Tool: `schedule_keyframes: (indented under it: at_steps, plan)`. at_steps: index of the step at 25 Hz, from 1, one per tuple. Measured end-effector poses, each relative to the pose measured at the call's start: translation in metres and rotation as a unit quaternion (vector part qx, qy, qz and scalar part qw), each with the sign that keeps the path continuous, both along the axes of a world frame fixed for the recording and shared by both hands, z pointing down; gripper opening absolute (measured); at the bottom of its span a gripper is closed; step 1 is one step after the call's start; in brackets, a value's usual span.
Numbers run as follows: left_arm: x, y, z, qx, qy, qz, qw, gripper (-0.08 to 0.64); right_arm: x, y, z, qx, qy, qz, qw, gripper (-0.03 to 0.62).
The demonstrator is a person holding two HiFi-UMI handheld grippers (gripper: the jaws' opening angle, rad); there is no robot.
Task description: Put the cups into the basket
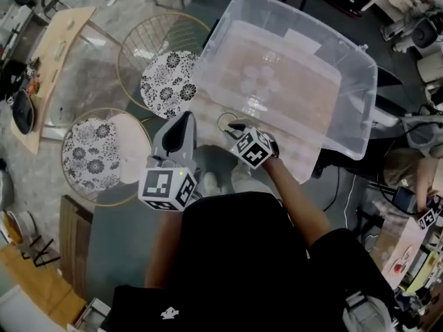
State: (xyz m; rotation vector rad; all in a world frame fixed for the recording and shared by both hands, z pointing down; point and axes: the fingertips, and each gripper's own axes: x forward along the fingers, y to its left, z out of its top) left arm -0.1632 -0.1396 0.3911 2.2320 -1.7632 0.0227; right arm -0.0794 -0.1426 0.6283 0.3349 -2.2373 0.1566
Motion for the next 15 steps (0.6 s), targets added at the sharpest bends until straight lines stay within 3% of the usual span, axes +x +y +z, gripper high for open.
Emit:
schedule_keyframes:
  at_steps: [8, 15]
  plan:
    - [-0.017, 0.007, 0.006, -0.011, -0.003, -0.03, 0.9995, 0.005, -0.009, 0.014, 0.057, 0.004, 0.106, -0.087, 0.991, 0.151]
    - [-0.023, 0.016, 0.013, -0.02, -0.008, -0.044, 0.9988, 0.005, -0.01, 0.015, 0.1, 0.044, 0.203, -0.167, 0.964, 0.153]
